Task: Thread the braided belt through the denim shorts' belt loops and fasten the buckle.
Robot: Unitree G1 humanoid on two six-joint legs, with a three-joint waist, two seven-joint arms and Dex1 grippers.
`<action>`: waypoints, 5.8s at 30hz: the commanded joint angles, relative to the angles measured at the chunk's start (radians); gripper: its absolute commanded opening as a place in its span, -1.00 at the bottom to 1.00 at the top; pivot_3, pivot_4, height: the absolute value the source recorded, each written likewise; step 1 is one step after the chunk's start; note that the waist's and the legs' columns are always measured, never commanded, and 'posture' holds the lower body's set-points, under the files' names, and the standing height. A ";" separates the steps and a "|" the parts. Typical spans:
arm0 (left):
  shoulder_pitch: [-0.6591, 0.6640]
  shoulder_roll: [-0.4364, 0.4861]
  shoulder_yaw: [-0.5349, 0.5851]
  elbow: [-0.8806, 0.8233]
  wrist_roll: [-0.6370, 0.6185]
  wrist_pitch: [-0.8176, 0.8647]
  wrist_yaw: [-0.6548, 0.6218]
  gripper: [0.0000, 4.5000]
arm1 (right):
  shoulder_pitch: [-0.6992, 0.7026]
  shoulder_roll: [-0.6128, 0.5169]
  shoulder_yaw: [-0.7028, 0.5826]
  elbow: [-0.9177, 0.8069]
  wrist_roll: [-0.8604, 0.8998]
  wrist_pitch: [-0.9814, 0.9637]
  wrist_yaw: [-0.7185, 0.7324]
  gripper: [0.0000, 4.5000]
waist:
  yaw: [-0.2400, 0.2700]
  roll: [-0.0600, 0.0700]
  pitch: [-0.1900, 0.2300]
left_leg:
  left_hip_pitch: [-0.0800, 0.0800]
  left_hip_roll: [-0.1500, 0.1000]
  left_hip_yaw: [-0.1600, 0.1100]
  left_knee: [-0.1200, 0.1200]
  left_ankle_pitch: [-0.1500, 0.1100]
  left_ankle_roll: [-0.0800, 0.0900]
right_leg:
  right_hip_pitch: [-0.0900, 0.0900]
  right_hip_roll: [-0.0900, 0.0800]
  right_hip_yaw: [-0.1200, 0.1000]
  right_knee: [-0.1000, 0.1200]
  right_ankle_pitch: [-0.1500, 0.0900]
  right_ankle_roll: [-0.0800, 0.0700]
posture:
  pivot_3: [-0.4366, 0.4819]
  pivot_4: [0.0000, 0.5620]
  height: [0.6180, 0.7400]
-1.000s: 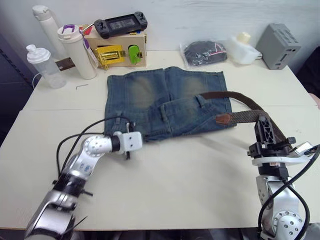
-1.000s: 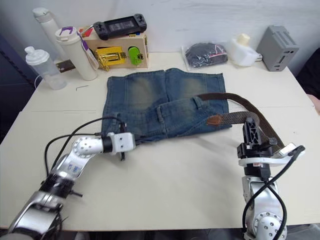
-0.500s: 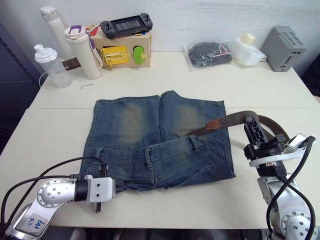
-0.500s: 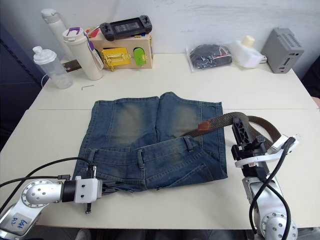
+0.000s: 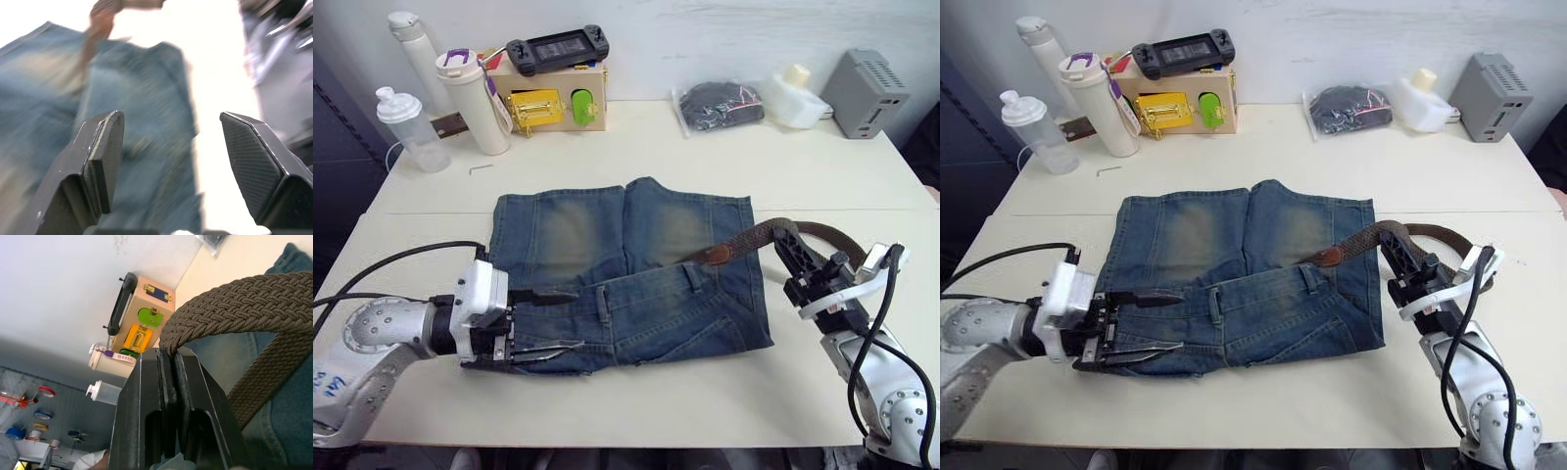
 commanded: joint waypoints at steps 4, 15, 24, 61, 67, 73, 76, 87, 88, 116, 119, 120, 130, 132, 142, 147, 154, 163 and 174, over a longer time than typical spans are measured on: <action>-0.075 -0.117 -0.124 0.034 0.108 0.005 0.077 0.54 | -0.010 0.005 0.006 0.000 0.002 0.034 0.002 -1.00 | 0.002 0.000 0.000 | 0.000 0.000 0.000 0.002 0.000 0.000 | 0.001 0.001 0.000 0.001 0.000 0.000 | -0.05 -0.47 1.00; -0.089 -0.198 -0.150 0.022 0.162 0.010 0.114 0.54 | 0.000 0.017 0.018 0.021 -0.026 0.072 -0.005 -1.00 | 0.003 0.000 0.000 | -0.001 0.000 0.000 0.002 0.000 0.000 | 0.001 0.001 0.001 0.000 0.000 0.000 | -0.05 -0.47 1.00; -0.082 -0.212 -0.147 0.005 0.170 0.022 0.116 0.54 | 0.051 0.018 0.059 0.031 -0.038 0.134 -0.019 -1.00 | 0.002 0.000 0.000 | -0.001 0.000 0.000 0.002 0.000 0.000 | 0.001 0.001 0.001 0.000 0.000 0.000 | -0.05 -0.47 1.00; -0.138 -0.257 -0.215 0.029 0.262 -0.017 0.066 0.54 | -0.135 0.054 0.150 0.265 -0.305 0.293 0.093 -1.00 | 0.001 -0.009 -0.005 | 0.000 0.001 0.001 0.001 0.000 0.000 | 0.001 0.003 0.004 -0.002 0.000 0.000 | -0.05 -0.47 1.00; -0.142 -0.254 -0.211 0.033 0.263 -0.014 0.063 0.54 | -0.153 0.041 0.149 0.304 -0.325 0.368 0.063 -1.00 | 0.001 -0.012 -0.007 | 0.000 0.001 0.000 0.002 0.000 0.000 | 0.001 0.003 0.004 -0.001 0.000 0.000 | -0.05 -0.47 1.00; -0.147 -0.255 -0.216 0.032 0.264 -0.010 0.064 0.54 | -0.178 0.038 0.195 0.307 -0.406 0.433 0.094 -1.00 | -0.001 -0.016 -0.009 | 0.001 0.002 0.000 0.001 0.000 0.000 | 0.001 0.003 0.004 -0.001 0.000 0.000 | -0.05 -0.47 1.00; -0.146 -0.253 -0.216 0.031 0.264 -0.010 0.062 0.54 | -0.169 0.027 0.131 0.302 -0.385 0.435 0.090 -1.00 | 0.001 -0.017 -0.010 | 0.001 0.002 0.000 0.001 0.000 0.000 | 0.001 0.003 0.004 -0.001 0.000 0.000 | -0.05 -0.47 1.00; -0.143 -0.254 -0.220 0.027 0.264 -0.007 0.057 0.54 | -0.142 -0.055 0.008 0.273 -0.183 0.531 0.102 -1.00 | 0.027 -0.015 -0.009 | -0.001 0.001 0.000 0.002 0.000 0.000 | 0.002 0.003 0.006 -0.003 0.000 0.000 | -0.05 -0.47 1.00; -0.143 -0.254 -0.220 0.027 0.264 -0.007 0.056 0.54 | -0.139 -0.072 0.004 0.273 -0.180 0.539 0.112 -1.00 | 0.027 -0.014 -0.008 | -0.001 0.001 0.000 0.002 0.000 0.000 | 0.002 0.003 0.006 -0.004 0.000 0.000 | -0.05 -0.47 1.00; -0.117 -0.257 -0.226 0.011 0.274 -0.022 0.058 0.54 | -0.147 -0.109 0.021 0.289 0.247 0.463 -0.047 -1.00 | 0.026 -0.012 -0.007 | -0.003 0.001 0.000 0.002 0.000 0.000 | 0.002 0.004 0.006 -0.005 0.000 0.000 | -0.05 -0.47 1.00; -0.119 -0.258 -0.226 0.012 0.276 -0.026 0.057 0.54 | -0.143 -0.122 0.050 0.298 0.184 0.461 -0.065 -1.00 | 0.025 -0.012 -0.007 | -0.003 0.001 0.000 0.002 0.000 0.000 | 0.002 0.004 0.006 -0.005 0.000 0.000 | -0.05 -0.47 1.00; -0.119 -0.257 -0.227 0.012 0.277 -0.028 0.056 0.54 | -0.147 -0.126 0.059 0.298 0.146 0.458 -0.067 -1.00 | 0.025 -0.012 -0.007 | -0.003 0.001 0.000 0.002 0.000 0.000 | 0.002 0.004 0.006 -0.005 0.000 0.000 | -0.05 -0.47 1.00; -0.136 -0.259 -0.236 0.017 0.284 -0.029 0.055 0.54 | -0.232 -0.164 0.130 0.264 -0.260 0.416 0.033 -1.00 | 0.025 -0.010 -0.005 | -0.003 0.001 0.000 0.002 0.000 0.000 | 0.002 0.004 0.006 -0.005 0.000 0.000 | -0.05 -0.47 1.00; -0.140 -0.263 -0.241 0.019 0.286 -0.028 0.056 0.54 | -0.248 -0.159 0.143 0.263 -0.281 0.437 0.076 -1.00 | 0.026 -0.010 -0.005 | -0.003 0.001 0.000 0.002 0.000 0.000 | 0.002 0.004 0.006 -0.005 0.000 0.000 | -0.05 -0.47 1.00; -0.163 -0.275 -0.255 0.029 0.296 -0.024 0.059 0.54 | -0.196 -0.169 0.214 0.163 -0.372 0.526 0.236 -1.00 | 0.026 -0.010 -0.005 | -0.003 0.002 0.000 0.002 0.000 0.000 | 0.002 0.004 0.006 -0.006 0.000 0.000 | -0.05 -0.47 1.00; -0.194 -0.294 -0.276 0.038 0.285 -0.008 0.053 0.54 | -0.196 -0.140 0.198 0.209 -0.470 0.496 0.213 -1.00 | 0.026 -0.010 -0.005 | -0.003 0.001 0.000 0.002 0.000 0.000 | 0.002 0.004 0.006 -0.006 0.000 0.000 | -0.05 -0.47 1.00; -0.344 -0.386 -0.304 0.092 0.129 0.175 0.054 0.54 | -0.165 -0.143 0.106 0.190 -0.484 0.499 0.184 -1.00 | 0.032 -0.011 -0.005 | -0.003 0.001 0.000 0.004 0.000 0.000 | 0.003 0.004 0.006 -0.006 0.001 0.001 | -0.05 -0.47 1.00; -0.506 -0.548 -0.475 0.224 0.151 0.332 0.106 0.54 | -0.097 -0.128 0.056 0.108 -0.467 0.508 0.146 -1.00 | 0.049 -0.011 -0.004 | -0.003 0.000 0.000 0.004 0.000 0.001 | 0.003 0.004 0.006 -0.006 0.001 0.001 | -0.05 -0.47 1.00; -0.492 -0.492 -0.543 0.398 0.344 0.337 0.140 0.54 | -0.079 -0.117 0.009 0.017 -0.421 0.496 0.083 -1.00 | 0.039 -0.011 -0.004 | -0.002 0.001 0.000 0.004 -0.001 0.001 | 0.002 0.006 0.007 -0.005 0.001 0.002 | -0.05 -0.47 1.00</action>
